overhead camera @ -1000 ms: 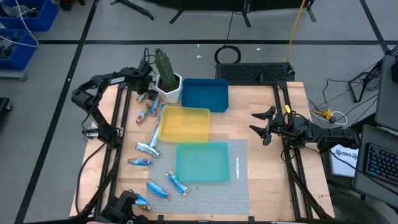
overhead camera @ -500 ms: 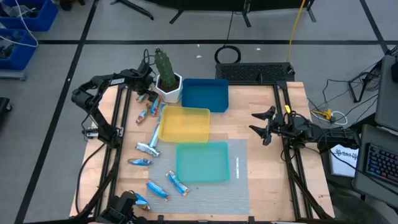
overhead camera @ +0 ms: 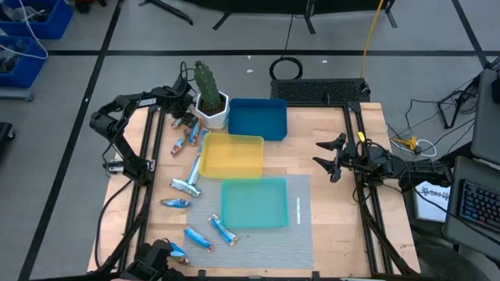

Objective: Pick and place Granola Bars by type
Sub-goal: Put the yellow granola bar into the yellow bin

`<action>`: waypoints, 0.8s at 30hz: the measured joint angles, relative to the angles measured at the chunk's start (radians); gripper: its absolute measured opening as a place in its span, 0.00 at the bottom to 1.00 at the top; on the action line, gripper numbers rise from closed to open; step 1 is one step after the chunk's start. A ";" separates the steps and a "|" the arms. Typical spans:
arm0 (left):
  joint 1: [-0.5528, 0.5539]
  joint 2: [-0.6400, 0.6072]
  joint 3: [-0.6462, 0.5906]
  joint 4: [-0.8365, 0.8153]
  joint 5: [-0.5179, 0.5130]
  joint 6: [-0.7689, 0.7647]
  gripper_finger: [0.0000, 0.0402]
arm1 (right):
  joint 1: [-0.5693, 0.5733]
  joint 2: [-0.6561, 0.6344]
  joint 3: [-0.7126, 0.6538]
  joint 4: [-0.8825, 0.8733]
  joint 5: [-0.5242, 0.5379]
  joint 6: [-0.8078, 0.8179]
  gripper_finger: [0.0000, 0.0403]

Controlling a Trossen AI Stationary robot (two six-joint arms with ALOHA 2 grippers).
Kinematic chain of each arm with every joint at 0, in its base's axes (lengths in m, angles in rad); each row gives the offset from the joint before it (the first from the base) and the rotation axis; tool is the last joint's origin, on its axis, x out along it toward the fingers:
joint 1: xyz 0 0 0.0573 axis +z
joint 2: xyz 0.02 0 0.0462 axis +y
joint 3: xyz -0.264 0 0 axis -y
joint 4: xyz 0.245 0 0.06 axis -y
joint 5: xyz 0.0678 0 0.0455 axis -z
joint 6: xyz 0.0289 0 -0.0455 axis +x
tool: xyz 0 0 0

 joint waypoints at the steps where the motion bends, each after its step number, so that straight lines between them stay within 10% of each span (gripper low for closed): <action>1: -0.001 0.000 0.000 0.005 0.000 0.003 0.59 | 0.000 0.000 0.000 0.000 0.000 0.000 0.69; 24: 0.001 0.000 0.000 0.074 0.059 -0.021 0.15 | 0.000 0.000 0.000 0.000 0.000 0.000 0.69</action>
